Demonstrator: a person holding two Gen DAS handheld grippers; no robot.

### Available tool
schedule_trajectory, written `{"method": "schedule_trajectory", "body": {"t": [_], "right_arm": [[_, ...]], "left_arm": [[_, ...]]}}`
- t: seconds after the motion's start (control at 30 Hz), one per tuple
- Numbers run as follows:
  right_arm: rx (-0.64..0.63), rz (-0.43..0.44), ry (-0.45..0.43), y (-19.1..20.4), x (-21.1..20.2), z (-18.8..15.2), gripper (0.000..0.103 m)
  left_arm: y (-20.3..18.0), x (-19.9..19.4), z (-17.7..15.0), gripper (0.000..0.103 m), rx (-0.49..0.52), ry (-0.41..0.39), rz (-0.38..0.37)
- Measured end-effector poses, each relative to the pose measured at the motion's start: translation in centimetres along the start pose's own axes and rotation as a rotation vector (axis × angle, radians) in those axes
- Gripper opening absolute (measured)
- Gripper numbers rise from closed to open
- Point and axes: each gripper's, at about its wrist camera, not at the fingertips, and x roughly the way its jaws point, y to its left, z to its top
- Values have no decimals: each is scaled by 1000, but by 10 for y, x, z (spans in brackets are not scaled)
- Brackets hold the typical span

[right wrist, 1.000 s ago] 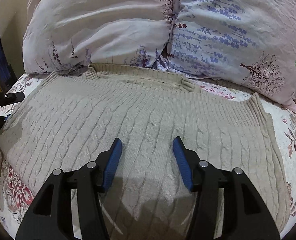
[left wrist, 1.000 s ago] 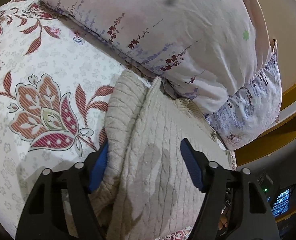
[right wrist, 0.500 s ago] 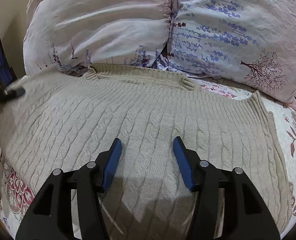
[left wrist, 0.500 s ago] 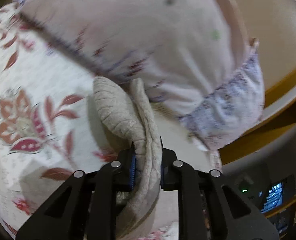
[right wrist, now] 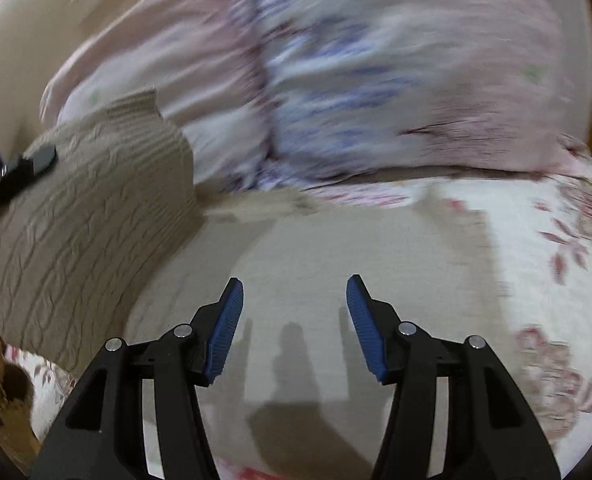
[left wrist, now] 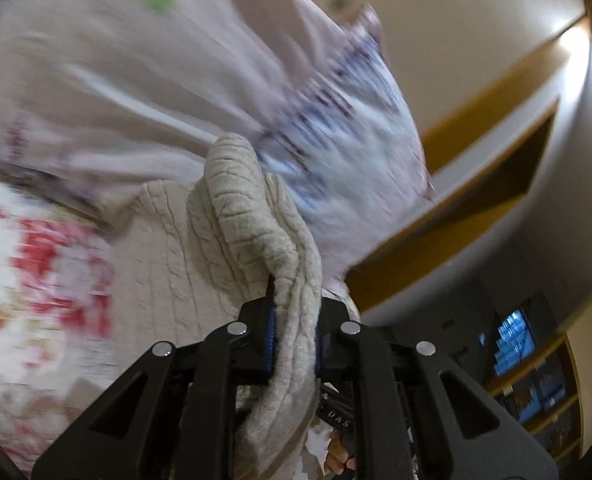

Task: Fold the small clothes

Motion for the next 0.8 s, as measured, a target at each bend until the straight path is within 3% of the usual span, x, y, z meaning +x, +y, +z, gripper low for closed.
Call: {"method": "schedule_trajectory", "body": {"t": [0.13, 0.33, 0.4, 0.47, 0.53, 0.57, 0.6, 0.7, 0.8], "right_arm": [[84, -73, -7, -47, -18, -8, 56], [174, -99, 5, -84, -28, -18, 56], [189, -89, -4, -91, -32, -15, 56], [214, -59, -11, -95, -37, -13, 56], [257, 4, -10, -100, -40, -10, 56], [291, 60, 0, -103, -40, -7, 56], [321, 110, 18, -105, -38, -5, 56], [413, 250, 108, -107, -21, -1, 56], [483, 312, 196, -107, -1, 0, 56]], "left_arm": [[-24, 55, -22, 13, 43, 77, -18], [-18, 138, -68, 17, 21, 281, 47], [-20, 140, -73, 29, 27, 293, 8], [-28, 127, -70, 60, 61, 291, -47], [-32, 104, -61, 78, 80, 252, -75], [-31, 87, -54, 81, 93, 212, -75], [-30, 77, -49, 82, 104, 187, -59], [-13, 48, -34, 85, 118, 93, 106], [17, 38, -29, 85, 92, 63, 270]]}}
